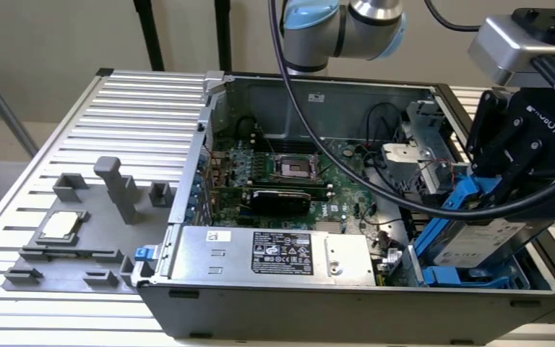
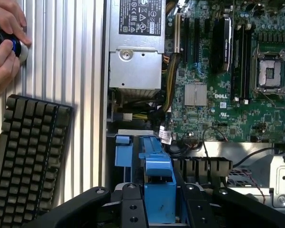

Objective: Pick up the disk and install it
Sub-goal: 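Insert the disk into the insertion slot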

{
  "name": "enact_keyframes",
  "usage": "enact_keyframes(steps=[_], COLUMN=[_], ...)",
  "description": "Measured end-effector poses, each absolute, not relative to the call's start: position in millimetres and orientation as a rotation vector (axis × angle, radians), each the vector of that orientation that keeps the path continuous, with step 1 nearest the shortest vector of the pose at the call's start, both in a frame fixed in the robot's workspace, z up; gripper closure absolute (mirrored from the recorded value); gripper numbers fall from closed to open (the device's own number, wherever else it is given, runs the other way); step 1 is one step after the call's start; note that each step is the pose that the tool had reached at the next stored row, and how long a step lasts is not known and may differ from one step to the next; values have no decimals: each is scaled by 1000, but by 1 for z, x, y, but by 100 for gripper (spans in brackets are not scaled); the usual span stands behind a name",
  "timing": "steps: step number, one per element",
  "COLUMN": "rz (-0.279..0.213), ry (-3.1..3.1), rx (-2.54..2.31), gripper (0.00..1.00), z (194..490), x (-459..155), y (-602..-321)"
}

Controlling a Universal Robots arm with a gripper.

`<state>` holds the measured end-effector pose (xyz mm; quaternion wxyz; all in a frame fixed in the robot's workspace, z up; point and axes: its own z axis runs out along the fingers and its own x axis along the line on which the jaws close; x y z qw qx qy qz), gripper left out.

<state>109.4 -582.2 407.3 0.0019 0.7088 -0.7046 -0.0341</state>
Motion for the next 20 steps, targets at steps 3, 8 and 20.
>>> enact_keyframes(steps=[3, 8, 20], rz=[-111, -119, -122], ry=[-2212, -2211, -2210], rx=[2227, 2233, 2236], gripper=[67, 67, 59], z=[404, 399, 396], x=[109, 109, 107], y=[-582, -584, -586])
